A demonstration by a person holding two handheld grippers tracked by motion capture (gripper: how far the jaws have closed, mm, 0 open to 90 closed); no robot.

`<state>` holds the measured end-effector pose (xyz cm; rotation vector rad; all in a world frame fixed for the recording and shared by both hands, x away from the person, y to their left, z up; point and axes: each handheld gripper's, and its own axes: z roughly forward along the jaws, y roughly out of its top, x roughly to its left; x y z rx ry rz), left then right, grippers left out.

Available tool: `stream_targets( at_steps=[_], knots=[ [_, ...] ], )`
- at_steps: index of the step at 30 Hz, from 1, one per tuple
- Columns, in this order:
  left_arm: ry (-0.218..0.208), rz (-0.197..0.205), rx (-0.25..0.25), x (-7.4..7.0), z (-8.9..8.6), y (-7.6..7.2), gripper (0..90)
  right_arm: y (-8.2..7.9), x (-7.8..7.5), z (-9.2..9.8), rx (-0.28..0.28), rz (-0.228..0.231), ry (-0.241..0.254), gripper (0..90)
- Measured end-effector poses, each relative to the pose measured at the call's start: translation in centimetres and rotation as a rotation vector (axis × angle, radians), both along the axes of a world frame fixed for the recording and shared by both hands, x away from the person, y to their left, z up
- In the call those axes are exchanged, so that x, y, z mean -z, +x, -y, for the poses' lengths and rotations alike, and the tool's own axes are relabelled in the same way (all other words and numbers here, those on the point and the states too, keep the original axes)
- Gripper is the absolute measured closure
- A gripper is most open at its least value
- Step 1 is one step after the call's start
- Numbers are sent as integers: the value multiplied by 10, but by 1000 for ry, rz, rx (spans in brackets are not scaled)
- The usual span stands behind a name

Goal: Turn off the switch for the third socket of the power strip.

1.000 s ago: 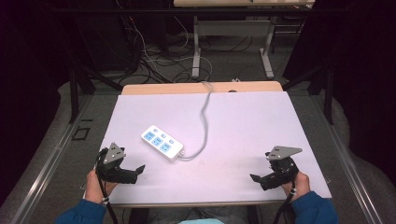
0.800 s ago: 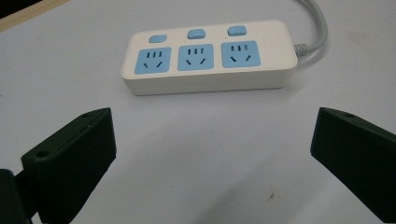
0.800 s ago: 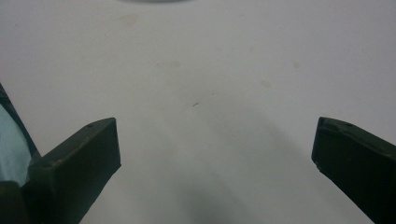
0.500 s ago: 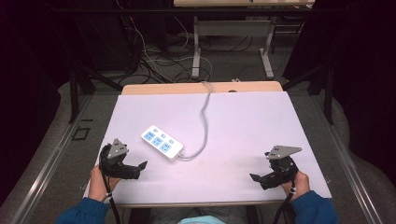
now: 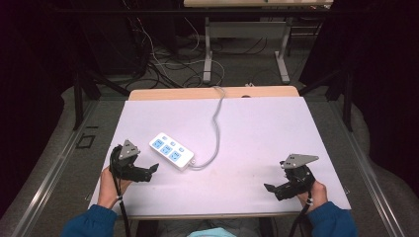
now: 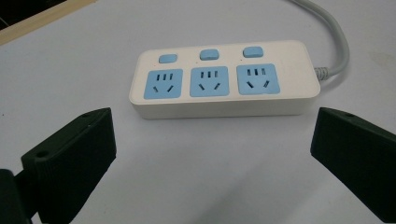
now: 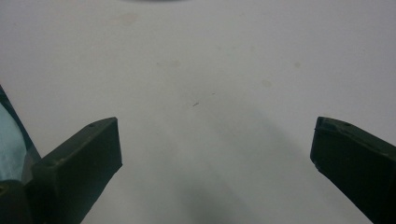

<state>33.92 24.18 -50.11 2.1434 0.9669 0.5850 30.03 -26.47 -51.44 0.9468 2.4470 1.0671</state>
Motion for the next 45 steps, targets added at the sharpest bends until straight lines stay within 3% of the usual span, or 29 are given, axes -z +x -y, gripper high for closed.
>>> stream_targets(
  at_steps=[33,45],
  knots=[
    [15,-11,-40,-3,2,50,0,1,1,0,-3,-1,-14,20],
    [0,-17,-62,0,0,68,0,2,1,0,-6,-6,-14,19]
  ],
)
